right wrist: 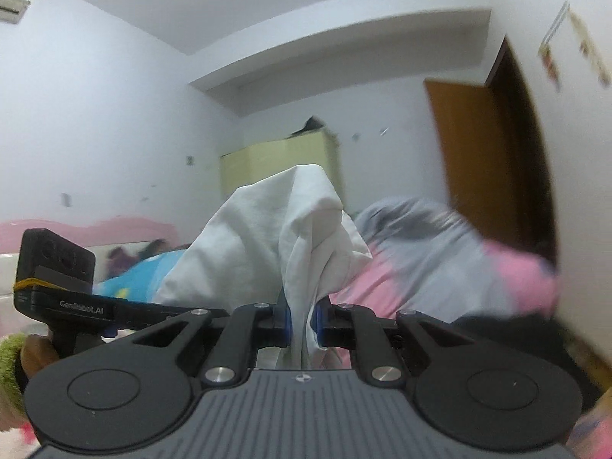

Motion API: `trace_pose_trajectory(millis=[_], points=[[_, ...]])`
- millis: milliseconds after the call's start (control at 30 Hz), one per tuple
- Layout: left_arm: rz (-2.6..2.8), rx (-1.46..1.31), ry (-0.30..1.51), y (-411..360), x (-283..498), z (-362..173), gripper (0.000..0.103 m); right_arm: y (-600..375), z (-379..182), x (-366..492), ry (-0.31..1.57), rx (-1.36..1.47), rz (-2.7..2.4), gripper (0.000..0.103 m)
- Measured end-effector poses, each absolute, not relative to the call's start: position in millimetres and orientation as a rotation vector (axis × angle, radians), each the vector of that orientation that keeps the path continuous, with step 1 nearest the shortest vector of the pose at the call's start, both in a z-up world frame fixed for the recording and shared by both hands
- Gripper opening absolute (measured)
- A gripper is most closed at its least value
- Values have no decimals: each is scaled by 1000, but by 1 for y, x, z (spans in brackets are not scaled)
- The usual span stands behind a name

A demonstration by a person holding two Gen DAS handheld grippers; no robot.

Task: Fold clothes
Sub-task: 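Lift the folded white shirt with both grippers toward the clothes stack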

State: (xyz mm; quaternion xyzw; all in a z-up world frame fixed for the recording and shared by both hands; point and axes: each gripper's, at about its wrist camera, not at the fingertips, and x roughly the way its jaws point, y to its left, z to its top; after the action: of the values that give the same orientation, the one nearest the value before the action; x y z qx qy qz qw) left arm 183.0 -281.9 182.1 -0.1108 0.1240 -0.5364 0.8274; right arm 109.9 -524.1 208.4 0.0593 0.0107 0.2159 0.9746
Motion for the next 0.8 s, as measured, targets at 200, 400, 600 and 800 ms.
trace_pose_trajectory(millis=[200,400,600,800], points=[[-1209,-235,244,-358,231,199,11,-585,241,152,-5,80,343,11],[-1217,-224,273,-403,282,188,11,-628,236,213,11,83,306,11],[-1209,-236,322,-427,337,173,11,-657,214,267,32,116,311,11],[-1198,-285,390,-435,381,150,11,-674,189,316,88,137,317,11]])
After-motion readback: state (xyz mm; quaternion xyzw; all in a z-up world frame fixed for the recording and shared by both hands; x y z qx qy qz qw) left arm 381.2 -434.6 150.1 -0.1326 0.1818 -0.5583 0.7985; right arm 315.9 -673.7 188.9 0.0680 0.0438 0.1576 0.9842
